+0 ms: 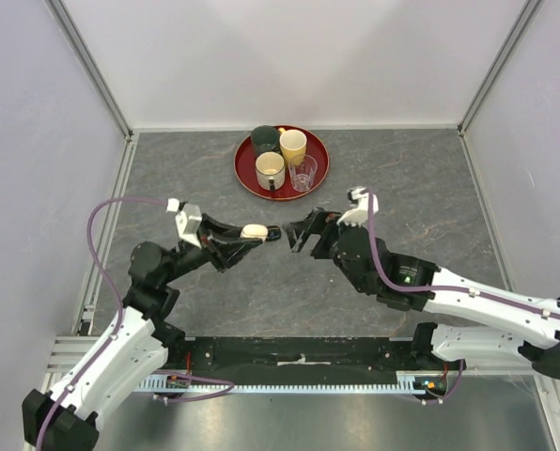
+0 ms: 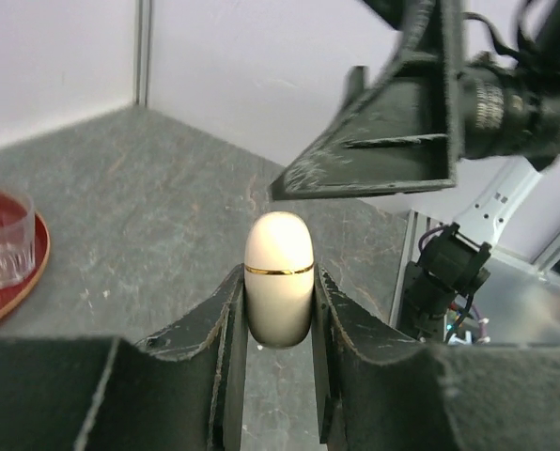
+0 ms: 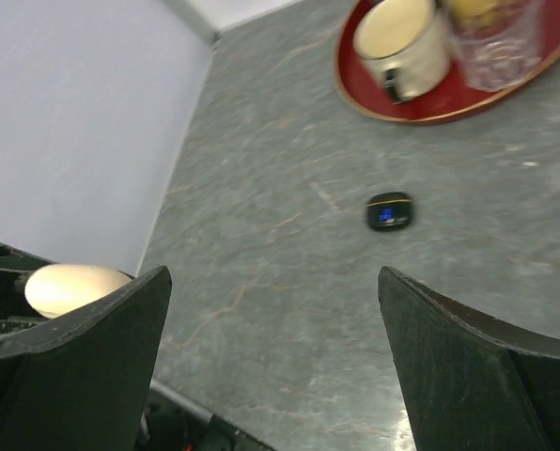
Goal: Insert the wireless bluetooth earbuds into the charging case
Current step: Close the charging case, then place the charging case at the center of the board.
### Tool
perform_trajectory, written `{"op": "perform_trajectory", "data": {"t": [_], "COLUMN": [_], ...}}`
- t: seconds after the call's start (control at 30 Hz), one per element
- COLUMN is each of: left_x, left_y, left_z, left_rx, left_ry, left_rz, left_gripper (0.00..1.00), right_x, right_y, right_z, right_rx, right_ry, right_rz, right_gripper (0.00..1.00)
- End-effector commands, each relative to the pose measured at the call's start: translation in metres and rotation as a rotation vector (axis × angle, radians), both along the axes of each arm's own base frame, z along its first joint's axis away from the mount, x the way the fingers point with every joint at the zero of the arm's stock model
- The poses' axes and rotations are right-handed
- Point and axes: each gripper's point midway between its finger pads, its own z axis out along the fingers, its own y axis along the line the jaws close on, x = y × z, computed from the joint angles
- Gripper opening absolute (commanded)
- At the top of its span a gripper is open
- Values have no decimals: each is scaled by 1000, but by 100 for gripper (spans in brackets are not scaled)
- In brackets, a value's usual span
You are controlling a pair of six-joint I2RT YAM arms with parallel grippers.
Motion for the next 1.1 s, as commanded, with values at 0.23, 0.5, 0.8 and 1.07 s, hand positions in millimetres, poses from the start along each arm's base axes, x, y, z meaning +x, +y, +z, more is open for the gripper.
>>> {"op": "perform_trajectory", "data": {"t": [0.23, 0.5, 0.8, 1.07], "left_x": [56, 84, 94, 93], "left_y": [-19, -40, -67, -81], "left_z": [-89, -170, -231, -258], "left_rx": [-27, -12, -15, -12], "left_ry": [715, 993, 1185, 1268], "left_rz": [101, 243, 282, 286], "left_gripper": [2, 2, 5, 13], "right_x": [21, 20, 17, 18], "right_y": [-95, -97, -100, -102], "right_z": [-9, -16, -10, -15], "right_rx": [-67, -80, -98, -127], "right_ry": [46, 70, 56, 51], "right_rz": [-341, -304, -273, -269], "right_gripper": [98, 98, 98, 98]}}
